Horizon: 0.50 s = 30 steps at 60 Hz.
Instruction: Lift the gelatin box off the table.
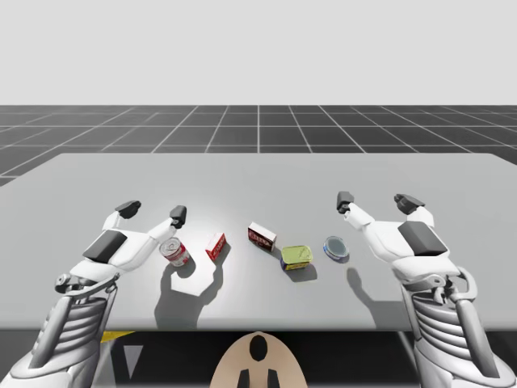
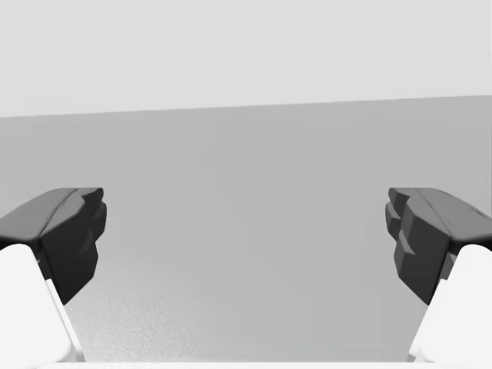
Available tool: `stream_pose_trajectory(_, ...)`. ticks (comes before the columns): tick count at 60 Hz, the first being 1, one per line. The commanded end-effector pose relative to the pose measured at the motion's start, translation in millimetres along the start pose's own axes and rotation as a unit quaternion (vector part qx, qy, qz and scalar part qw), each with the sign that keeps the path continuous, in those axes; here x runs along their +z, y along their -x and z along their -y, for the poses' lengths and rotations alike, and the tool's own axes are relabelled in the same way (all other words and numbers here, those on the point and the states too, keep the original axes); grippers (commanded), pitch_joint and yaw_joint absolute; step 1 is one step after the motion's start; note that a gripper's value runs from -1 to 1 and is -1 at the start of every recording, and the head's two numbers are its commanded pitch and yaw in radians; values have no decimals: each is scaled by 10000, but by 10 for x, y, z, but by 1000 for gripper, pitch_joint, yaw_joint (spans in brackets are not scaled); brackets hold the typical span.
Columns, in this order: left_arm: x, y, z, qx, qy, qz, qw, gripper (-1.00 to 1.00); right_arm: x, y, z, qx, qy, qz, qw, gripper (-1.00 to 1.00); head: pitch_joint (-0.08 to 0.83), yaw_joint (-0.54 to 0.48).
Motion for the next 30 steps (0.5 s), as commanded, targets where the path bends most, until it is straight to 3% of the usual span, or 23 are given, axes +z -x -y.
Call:
stream_pose_trajectory(1, -4, 2, 2, 14, 11, -20, 10000, -1000, 6, 11, -5, 2, -21, -61, 10000, -1000, 665, 206)
stream_pose_trajectory(10, -12, 5, -1, 35, 27, -45, 10000, -1000, 2, 22, -10, 20, -26, -103, 9999, -1000, 692, 223)
stream_pose_trajectory(19, -3, -42, 29, 274, 246, -157, 9992, -1000, -6, 27, -8, 20, -24, -121, 9999, -1000, 694, 230)
stream_pose_trajectory(21, 13, -75, 57, 230, 333, -271, 9988, -1000, -6, 28, -7, 15, -17, -125, 9999, -1000, 694, 230)
stream_pose_trajectory(25, 67, -177, 116, -55, 274, -427, 9987, -1000, -6, 29, -4, 35, -6, -108, 9999, -1000, 697, 230)
stream_pose_trajectory(30, 161, -291, 163, -117, 500, -772, 9957, -1000, -8, 31, -1, 79, 63, -64, 9999, -1000, 698, 229)
